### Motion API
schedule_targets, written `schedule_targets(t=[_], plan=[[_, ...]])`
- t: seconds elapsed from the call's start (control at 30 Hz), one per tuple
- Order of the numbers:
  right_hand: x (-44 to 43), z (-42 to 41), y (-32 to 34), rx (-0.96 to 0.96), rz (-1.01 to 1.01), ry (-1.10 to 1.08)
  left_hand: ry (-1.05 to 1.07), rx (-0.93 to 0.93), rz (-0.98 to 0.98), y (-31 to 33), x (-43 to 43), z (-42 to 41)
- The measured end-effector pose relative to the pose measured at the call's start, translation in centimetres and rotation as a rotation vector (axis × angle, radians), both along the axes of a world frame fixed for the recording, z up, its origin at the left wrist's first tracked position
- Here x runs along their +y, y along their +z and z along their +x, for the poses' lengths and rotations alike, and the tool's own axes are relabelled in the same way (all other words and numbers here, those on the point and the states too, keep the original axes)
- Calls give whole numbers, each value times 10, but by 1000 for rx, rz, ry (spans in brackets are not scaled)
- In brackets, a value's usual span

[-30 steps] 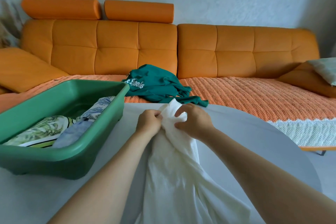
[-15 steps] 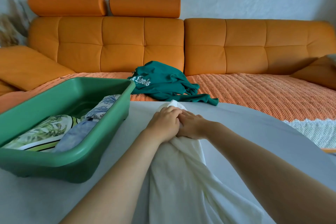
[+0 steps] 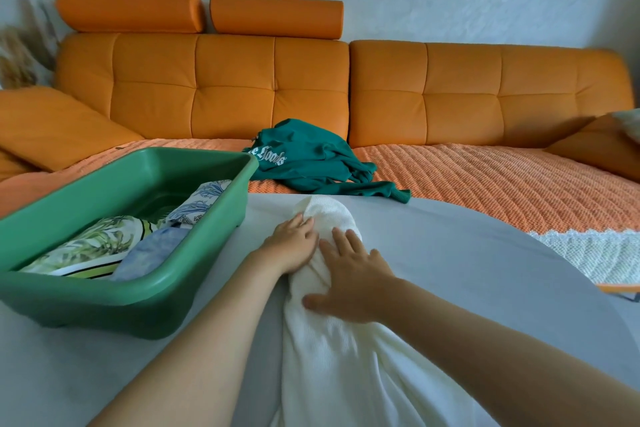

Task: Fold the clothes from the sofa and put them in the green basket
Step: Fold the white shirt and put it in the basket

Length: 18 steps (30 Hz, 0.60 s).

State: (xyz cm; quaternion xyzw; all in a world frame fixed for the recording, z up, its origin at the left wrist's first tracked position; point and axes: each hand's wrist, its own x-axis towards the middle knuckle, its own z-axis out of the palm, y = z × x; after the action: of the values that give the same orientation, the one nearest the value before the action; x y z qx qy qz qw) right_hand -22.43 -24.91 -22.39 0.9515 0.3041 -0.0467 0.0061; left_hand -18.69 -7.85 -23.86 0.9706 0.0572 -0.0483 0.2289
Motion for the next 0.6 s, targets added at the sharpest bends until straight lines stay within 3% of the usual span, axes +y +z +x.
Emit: schedule_targets(t=[0.17, 0.3, 0.37, 0.6], plan=[[-5, 9, 5, 34, 19, -10, -70, -286, 229, 9, 2, -16], [-5, 37, 6, 13, 19, -30, -193, -495, 234, 11, 0, -32], [-4, 51, 6, -11, 24, -56, -257, -472, 222, 7, -5, -37], [-12, 71, 1, -21, 190, -165, -302, -85, 339, -8, -13, -36]])
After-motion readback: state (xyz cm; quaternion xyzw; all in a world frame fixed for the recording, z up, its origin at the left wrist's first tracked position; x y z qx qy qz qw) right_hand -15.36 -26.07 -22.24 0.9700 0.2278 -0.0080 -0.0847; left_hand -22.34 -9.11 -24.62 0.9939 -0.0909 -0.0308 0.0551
